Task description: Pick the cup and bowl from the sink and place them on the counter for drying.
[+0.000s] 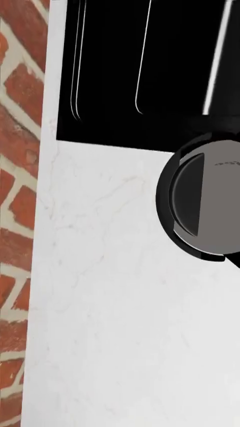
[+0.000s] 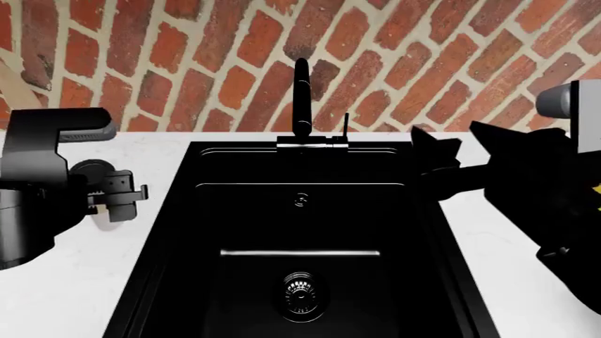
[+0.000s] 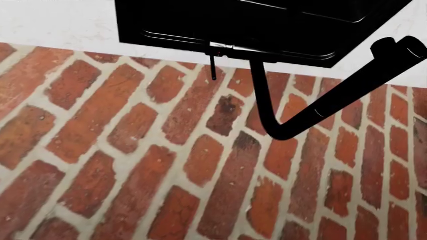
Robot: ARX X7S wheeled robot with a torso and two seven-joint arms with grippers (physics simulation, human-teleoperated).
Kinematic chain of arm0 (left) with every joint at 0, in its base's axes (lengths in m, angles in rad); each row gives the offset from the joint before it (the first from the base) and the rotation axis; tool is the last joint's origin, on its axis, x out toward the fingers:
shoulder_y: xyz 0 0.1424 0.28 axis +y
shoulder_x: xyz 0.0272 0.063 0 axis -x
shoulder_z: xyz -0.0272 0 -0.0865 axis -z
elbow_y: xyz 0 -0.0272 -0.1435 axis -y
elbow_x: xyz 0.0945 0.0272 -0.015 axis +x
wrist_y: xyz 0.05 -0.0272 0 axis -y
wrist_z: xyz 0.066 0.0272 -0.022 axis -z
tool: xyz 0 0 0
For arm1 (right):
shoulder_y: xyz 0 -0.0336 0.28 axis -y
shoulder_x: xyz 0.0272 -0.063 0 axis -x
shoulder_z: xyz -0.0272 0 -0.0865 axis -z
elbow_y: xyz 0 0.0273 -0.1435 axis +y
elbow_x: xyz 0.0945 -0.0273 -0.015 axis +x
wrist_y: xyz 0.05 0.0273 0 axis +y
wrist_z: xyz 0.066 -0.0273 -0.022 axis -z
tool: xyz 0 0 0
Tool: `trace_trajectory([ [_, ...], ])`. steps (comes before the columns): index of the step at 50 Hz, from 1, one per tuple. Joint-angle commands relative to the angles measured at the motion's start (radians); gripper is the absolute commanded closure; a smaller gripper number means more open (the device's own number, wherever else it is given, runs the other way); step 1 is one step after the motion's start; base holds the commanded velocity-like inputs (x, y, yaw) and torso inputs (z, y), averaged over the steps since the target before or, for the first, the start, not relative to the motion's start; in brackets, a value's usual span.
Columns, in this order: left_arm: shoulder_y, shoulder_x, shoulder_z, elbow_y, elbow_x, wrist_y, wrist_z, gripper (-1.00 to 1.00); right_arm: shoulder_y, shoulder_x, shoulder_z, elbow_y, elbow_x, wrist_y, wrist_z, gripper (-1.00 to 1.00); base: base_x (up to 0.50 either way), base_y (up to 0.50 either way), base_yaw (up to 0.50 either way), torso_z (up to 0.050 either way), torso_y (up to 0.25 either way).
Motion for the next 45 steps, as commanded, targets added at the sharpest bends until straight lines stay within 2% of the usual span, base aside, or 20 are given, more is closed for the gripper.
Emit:
trace_trajectory([
  [1, 0.043, -0.08, -0.022, -0.023, 0.02, 0.012, 0.021, 1.0, 0.004, -0.007, -0.012, 0.0, -0.001, 0.01, -0.001, -1.0, 0.0, 0.0, 0.0, 0.0, 0.0],
  [11, 0.173, -0.109, -0.067, -0.001, 0.023, 0.077, 0.043, 1.0, 0.015, -0.025, -0.026, 0.006, -0.005, 0.018, -0.007, -1.0, 0.0, 0.0, 0.0, 0.0, 0.0],
  [29, 0.294, -0.111, -0.096, 0.008, 0.008, 0.131, 0.085, 1.0, -0.014, -0.028, -0.026, 0.001, -0.012, 0.005, -0.011, -1.0, 0.0, 0.0, 0.0, 0.0, 0.0],
  [36, 0.291, -0.123, -0.097, -0.002, 0.014, 0.129, 0.102, 1.0, -0.021, -0.026, -0.025, -0.002, -0.012, 0.002, -0.011, -1.0, 0.0, 0.0, 0.0, 0.0, 0.0],
  [37, 0.287, -0.126, -0.098, -0.003, 0.013, 0.128, 0.103, -1.0, -0.021, -0.026, -0.025, -0.002, -0.012, 0.001, -0.012, -1.0, 0.0, 0.0, 0.0, 0.0, 0.0],
  [45, 0.224, -0.111, -0.077, -0.014, 0.004, 0.125, 0.068, -1.0, -0.028, -0.031, -0.027, -0.004, -0.015, -0.003, -0.016, -1.0, 0.0, 0.0, 0.0, 0.0, 0.0],
])
